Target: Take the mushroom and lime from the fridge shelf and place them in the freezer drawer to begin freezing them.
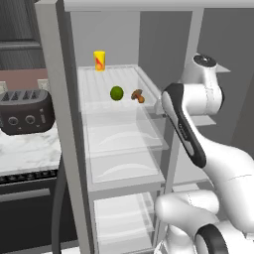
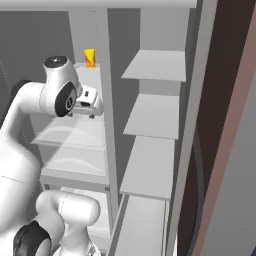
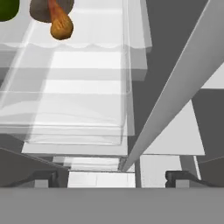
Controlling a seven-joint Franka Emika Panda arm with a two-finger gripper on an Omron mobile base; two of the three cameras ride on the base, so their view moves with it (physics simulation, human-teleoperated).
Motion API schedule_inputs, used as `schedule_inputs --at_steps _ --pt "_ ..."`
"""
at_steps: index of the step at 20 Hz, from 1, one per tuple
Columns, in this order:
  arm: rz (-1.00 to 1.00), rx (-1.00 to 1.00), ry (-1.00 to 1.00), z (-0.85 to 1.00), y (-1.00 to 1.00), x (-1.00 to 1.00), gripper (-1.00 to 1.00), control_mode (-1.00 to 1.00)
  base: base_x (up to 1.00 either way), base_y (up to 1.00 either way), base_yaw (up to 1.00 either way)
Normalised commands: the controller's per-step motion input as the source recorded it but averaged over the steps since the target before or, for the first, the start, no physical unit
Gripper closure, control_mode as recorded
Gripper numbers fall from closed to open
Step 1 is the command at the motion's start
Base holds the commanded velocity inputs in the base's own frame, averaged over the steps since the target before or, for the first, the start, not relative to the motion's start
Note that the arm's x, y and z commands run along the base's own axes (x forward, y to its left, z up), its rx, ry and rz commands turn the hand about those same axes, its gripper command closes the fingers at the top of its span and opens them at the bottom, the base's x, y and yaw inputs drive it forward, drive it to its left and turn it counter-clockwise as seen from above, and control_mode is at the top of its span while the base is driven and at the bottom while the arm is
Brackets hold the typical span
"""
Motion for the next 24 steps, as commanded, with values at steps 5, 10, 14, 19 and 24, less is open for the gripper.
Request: schedule_inputs --at_steps 5,10,14,19,24 --pt "0.0 -0.03 -0.36 0.22 0.02 -0.21 -1.0 -1.0 0.0 0.0 0.0" --pt "0.0 0.0 -0.16 0.3 0.01 0.06 -1.0 -1.0 0.0 0.0 0.0" --pt "0.0 0.0 -0.01 0.27 0.0 0.36 -1.0 -1.0 0.0 0.0 0.0" --pt "0.0 0.0 0.0 0.25 0.11 0.33 -1.0 -1.0 0.0 0.0 0.0" --pt "0.0 0.0 0.0 0.09 0.39 0.28 -1.0 -1.0 0.0 0.0 0.0"
